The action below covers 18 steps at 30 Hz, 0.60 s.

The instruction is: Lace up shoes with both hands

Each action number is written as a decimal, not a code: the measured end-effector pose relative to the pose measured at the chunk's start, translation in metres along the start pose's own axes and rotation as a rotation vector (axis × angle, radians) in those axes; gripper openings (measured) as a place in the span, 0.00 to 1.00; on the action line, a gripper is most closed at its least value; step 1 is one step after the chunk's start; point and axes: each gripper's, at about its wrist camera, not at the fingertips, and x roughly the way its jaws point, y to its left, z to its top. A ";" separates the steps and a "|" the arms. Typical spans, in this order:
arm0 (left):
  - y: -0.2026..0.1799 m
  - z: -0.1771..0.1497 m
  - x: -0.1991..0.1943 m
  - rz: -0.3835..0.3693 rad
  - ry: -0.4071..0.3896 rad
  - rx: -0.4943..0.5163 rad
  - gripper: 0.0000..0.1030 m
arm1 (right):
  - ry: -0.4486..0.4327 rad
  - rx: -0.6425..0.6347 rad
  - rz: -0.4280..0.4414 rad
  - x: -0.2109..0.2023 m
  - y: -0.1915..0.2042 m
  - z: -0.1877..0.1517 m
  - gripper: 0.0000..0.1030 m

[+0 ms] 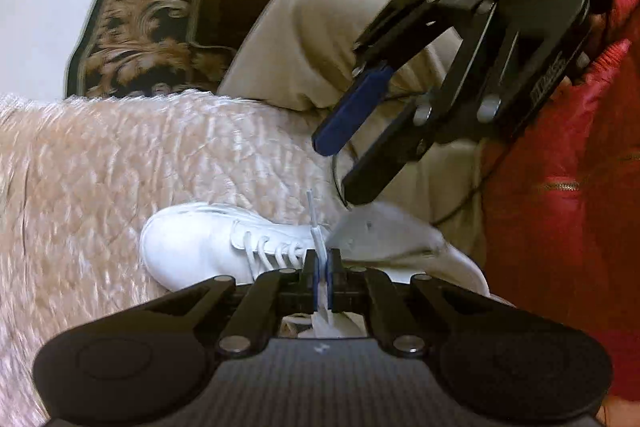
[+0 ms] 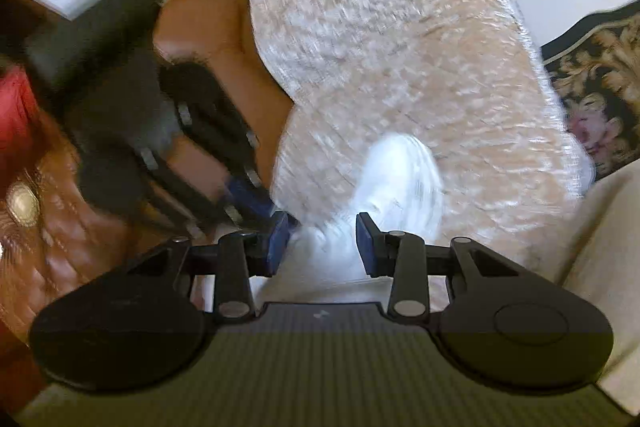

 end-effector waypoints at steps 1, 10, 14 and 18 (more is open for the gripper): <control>0.000 -0.005 0.000 0.005 -0.015 -0.025 0.03 | -0.019 0.024 0.022 -0.001 -0.002 0.002 0.43; -0.012 -0.028 -0.016 0.065 -0.144 -0.122 0.03 | 0.011 0.165 0.165 0.027 -0.006 0.013 0.38; -0.014 -0.036 -0.020 0.087 -0.205 -0.180 0.03 | 0.025 0.223 0.176 0.035 -0.008 0.012 0.05; -0.016 -0.046 -0.022 0.115 -0.279 -0.243 0.04 | 0.027 0.350 0.226 0.038 -0.021 0.008 0.04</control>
